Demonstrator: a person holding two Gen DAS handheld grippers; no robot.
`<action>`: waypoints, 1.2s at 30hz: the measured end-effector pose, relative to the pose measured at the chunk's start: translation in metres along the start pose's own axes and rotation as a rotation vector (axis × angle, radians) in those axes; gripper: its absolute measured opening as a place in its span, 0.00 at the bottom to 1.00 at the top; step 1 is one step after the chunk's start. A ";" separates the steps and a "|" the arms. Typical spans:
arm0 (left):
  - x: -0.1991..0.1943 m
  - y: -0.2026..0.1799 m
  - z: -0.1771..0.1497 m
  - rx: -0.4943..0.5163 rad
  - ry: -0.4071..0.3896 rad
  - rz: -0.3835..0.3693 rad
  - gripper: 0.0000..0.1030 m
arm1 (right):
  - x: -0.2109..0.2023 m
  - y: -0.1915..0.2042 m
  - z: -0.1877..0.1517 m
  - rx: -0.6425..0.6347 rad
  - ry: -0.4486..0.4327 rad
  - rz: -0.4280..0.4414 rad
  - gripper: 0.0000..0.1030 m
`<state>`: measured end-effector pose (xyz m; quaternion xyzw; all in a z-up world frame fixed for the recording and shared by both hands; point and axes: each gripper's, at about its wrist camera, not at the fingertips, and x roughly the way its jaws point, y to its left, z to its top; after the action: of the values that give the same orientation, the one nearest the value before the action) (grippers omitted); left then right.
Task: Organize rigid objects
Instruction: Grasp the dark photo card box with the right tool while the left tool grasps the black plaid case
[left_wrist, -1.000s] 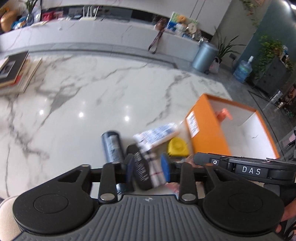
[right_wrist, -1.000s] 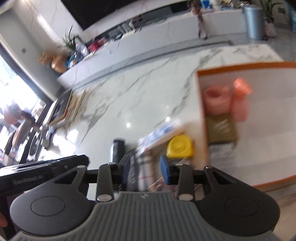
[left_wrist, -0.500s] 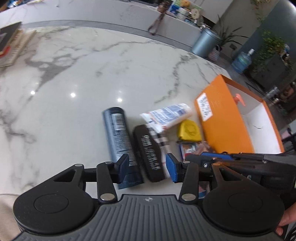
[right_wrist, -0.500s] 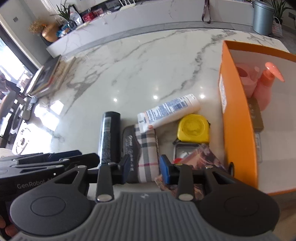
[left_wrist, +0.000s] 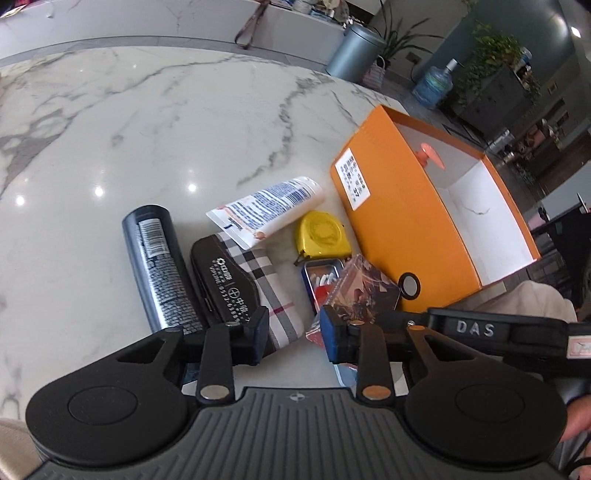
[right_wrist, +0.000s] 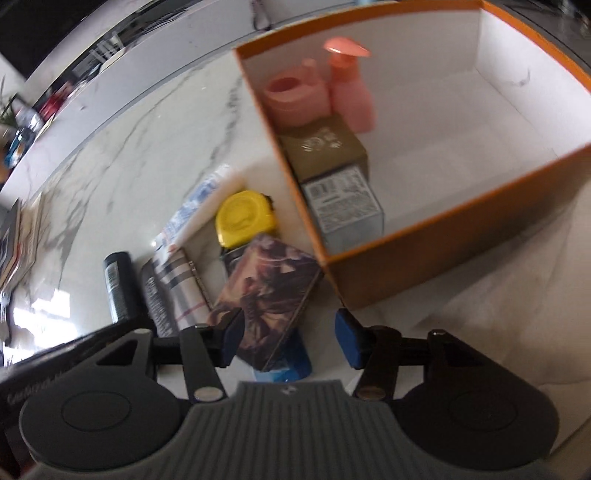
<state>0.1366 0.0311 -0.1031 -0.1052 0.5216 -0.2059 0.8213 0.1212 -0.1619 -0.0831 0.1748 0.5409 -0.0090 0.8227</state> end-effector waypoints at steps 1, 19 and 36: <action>0.003 -0.002 0.000 0.009 0.006 -0.004 0.32 | 0.005 -0.004 0.000 0.025 0.007 0.003 0.55; 0.033 -0.023 -0.003 0.073 0.097 0.016 0.24 | 0.028 -0.017 0.002 0.147 -0.024 0.173 0.38; 0.029 -0.018 -0.013 0.064 0.117 0.109 0.10 | 0.024 0.006 0.003 -0.013 -0.008 0.195 0.37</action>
<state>0.1318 0.0025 -0.1251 -0.0382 0.5670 -0.1831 0.8022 0.1351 -0.1532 -0.1018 0.2213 0.5181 0.0739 0.8229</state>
